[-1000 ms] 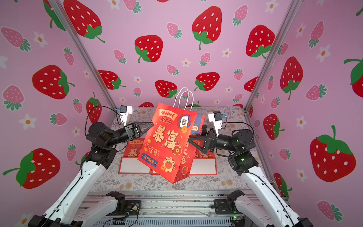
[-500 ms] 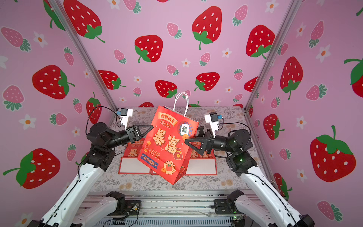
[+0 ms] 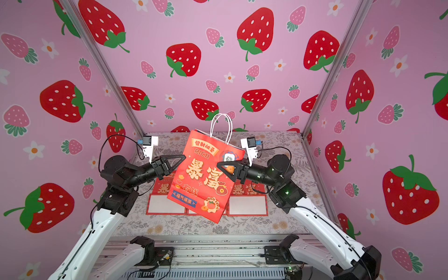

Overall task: Put away the paper bag
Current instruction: Press the paper bag.

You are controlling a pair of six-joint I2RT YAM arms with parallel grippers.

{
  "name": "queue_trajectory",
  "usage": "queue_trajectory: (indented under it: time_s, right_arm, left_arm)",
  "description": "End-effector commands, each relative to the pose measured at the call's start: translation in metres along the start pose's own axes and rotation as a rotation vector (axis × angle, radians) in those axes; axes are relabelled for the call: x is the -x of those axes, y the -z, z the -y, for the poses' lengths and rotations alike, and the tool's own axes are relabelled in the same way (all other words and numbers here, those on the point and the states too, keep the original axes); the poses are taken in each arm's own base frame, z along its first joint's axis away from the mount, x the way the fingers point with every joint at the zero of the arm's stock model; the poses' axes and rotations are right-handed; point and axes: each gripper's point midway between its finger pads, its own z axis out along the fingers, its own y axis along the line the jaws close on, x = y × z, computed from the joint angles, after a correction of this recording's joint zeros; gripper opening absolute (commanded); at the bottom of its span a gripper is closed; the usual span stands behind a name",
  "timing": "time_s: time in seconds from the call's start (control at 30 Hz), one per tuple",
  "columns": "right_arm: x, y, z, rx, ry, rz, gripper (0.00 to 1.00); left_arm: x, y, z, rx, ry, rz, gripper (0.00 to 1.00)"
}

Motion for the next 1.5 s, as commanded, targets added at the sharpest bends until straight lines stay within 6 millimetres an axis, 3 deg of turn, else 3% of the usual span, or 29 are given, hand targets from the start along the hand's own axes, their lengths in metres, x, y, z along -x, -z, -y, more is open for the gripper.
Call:
queue_trajectory:
  time_s: [0.0,0.3,0.53,0.77,1.13,1.3,1.37,1.47]
  right_arm:
    - [0.018,0.01,-0.019,0.012,0.079,0.073,0.63]
    - [0.024,0.01,-0.046,0.108,0.069,0.039,0.59]
    - [0.023,0.003,-0.031,0.069,0.013,0.038,0.32]
    - [0.03,0.008,-0.035,0.055,0.021,0.066,0.3]
    - [0.033,0.009,-0.025,0.019,0.024,0.048,0.06]
    - [0.042,0.022,0.009,-0.09,-0.018,-0.009,0.01]
    - [0.047,0.028,0.025,-0.098,-0.068,-0.056,0.0]
    - [0.056,0.039,0.041,-0.071,-0.15,-0.116,0.0]
  left_arm:
    - [0.004,0.005,0.009,-0.007,-0.057,0.028,0.0]
    - [0.002,0.009,0.009,-0.015,-0.051,0.057,0.0]
    - [-0.002,0.015,0.014,-0.024,-0.06,0.073,0.0]
    - [-0.005,0.021,0.017,-0.023,-0.073,0.094,0.0]
    - [-0.009,0.017,0.004,-0.005,-0.061,0.096,0.0]
    - [0.02,0.003,0.01,0.013,-0.114,0.065,0.67]
    - [0.028,-0.001,0.013,0.015,-0.145,0.046,0.81]
    - [0.032,0.0,0.008,0.045,-0.171,0.069,0.88]
